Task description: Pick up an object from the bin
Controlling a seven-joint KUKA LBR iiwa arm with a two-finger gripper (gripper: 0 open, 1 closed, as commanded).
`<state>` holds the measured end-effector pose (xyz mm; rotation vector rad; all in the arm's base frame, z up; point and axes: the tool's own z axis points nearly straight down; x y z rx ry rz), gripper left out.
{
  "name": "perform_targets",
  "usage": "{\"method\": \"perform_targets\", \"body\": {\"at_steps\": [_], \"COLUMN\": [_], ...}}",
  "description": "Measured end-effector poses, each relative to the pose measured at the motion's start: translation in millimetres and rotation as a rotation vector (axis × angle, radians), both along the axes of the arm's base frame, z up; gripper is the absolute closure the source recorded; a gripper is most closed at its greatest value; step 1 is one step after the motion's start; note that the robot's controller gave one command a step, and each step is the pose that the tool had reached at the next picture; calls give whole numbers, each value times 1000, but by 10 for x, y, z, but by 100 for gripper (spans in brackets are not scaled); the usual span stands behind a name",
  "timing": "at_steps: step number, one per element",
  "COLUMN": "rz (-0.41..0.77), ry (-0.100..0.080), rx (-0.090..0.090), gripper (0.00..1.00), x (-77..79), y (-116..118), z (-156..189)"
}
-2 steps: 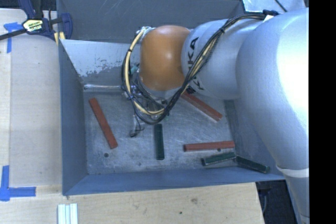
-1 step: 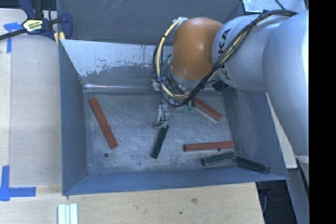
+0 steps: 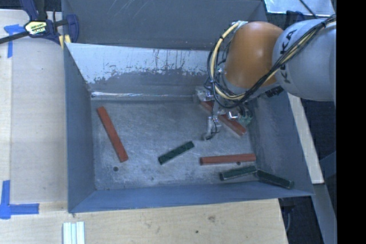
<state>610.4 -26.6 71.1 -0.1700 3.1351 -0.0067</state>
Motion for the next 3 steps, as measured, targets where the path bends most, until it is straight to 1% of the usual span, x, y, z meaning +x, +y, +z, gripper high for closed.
{"method": "perform_targets", "body": {"at_steps": [1,2,3], "rz": [-155,-95,-101], "ry": [3,4,-5], "rx": [5,5,7], "gripper": [0,0,100], "x": [-705,-1121,-1084], "y": [592,1014,996], "z": [221,-22,5]}}
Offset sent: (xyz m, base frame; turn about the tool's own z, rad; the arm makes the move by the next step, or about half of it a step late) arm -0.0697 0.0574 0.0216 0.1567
